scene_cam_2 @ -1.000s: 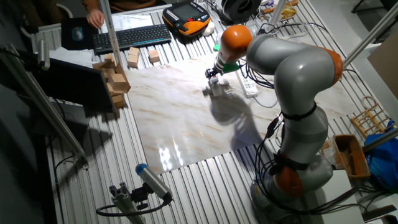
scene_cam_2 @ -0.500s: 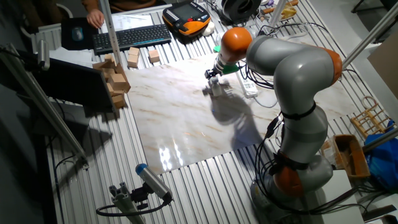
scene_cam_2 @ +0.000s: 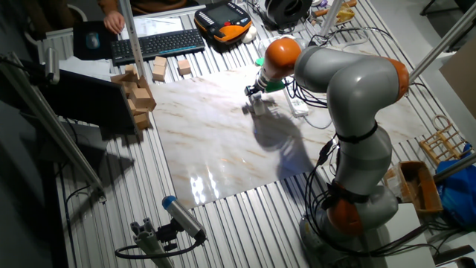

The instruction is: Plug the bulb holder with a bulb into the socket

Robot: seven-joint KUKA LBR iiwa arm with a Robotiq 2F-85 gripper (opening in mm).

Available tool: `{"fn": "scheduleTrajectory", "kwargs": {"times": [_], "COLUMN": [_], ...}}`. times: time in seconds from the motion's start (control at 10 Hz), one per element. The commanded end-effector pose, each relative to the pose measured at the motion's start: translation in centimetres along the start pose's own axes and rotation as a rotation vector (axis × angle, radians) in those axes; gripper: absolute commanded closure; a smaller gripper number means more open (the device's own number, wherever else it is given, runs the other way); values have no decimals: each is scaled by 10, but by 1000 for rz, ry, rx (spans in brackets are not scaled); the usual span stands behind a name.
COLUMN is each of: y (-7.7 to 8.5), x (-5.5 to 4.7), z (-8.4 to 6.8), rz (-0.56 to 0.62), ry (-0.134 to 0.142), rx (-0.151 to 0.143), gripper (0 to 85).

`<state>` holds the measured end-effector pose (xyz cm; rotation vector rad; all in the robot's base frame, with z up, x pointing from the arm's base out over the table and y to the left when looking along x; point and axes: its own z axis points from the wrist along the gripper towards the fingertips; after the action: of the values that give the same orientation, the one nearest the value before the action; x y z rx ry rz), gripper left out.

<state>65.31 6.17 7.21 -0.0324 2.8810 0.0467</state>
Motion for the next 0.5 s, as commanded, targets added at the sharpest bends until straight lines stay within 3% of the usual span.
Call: {"fn": "scheduleTrajectory", "kwargs": {"times": [0.0, 0.3, 0.4], "y": [0, -1, -1], "x": [0, 0, 0], "z": [0, 4, 3], "rz": [-1, -15, -32], "ry": [0, -1, 4], "rx": [0, 4, 12], "gripper": [340, 340, 510]}}
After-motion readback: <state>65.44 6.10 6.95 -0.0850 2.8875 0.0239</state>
